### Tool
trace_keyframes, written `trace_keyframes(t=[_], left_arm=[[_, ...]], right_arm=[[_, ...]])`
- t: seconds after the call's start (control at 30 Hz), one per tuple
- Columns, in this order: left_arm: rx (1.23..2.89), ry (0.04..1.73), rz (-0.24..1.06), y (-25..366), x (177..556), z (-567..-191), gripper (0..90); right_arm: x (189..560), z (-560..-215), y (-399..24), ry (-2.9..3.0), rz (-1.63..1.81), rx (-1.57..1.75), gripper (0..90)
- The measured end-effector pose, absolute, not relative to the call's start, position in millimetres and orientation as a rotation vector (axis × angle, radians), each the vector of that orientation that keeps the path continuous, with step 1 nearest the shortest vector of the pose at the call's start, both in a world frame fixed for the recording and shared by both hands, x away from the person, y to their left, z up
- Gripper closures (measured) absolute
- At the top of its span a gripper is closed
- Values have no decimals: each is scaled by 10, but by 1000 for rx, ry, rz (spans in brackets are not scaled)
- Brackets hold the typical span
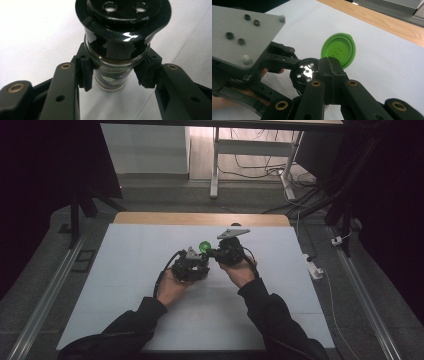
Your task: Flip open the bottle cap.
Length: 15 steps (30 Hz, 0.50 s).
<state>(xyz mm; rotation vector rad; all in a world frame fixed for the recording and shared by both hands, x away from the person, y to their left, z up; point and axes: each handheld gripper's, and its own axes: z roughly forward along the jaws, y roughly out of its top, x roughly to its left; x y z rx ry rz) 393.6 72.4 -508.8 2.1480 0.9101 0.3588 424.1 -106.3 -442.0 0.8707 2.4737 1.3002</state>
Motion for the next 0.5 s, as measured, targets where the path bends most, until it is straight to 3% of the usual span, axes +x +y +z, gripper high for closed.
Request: trace_keyframes(t=[0.23, 0.33, 0.5], left_arm=[[2157, 890, 358, 732, 3943, -5080, 509], [2159, 883, 353, 742, 3943, -5054, 404], [2155, 865, 320, 803, 3940, -5009, 332]], right_arm=[[4209, -4412, -1075, 2481, 1315, 862, 868], [4188, -4393, -1096, 2482, 1324, 863, 831], [4139, -4355, -1136, 2488, 1336, 862, 754]])
